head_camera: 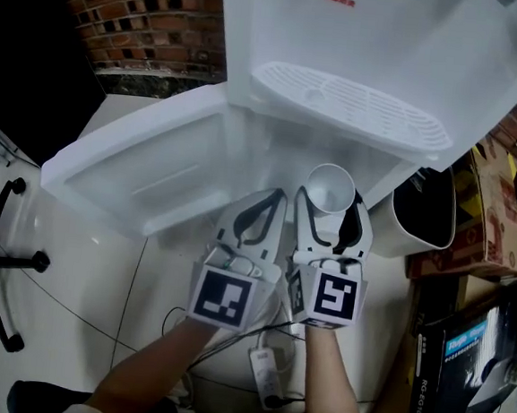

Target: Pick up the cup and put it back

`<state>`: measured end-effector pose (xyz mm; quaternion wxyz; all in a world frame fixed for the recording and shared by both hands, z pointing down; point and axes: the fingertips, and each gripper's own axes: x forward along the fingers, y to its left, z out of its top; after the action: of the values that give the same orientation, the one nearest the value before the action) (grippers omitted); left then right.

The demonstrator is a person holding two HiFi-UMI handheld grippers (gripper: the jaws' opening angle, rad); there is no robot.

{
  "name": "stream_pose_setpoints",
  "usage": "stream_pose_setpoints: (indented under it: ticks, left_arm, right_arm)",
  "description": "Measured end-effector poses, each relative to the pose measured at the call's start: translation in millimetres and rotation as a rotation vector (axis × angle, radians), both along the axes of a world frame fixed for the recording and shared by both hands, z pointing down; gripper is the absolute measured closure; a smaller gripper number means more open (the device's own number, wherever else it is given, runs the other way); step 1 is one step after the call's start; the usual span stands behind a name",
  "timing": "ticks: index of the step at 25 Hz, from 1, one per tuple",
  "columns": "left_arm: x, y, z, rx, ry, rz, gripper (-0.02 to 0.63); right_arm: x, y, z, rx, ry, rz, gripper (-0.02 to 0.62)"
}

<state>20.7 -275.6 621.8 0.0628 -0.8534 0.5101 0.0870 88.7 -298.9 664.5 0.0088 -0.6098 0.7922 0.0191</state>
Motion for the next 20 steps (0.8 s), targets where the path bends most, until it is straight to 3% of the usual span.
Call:
stream_pose_setpoints:
  ticks: [5, 20]
  left_arm:
    - [-1.7, -2.0, 6.8, -0.026, 0.017, 0.007, 0.612]
    - [-2.3, -7.9, 40.1, -0.089, -0.033, 0.029, 0.612]
  right_arm:
    - [-1.5, -28.7, 22.6, 0.004, -0.04, 0.005, 0.268]
    - [-6.4, -101.0, 105.3, -0.078, -0.004, -0.02, 0.268]
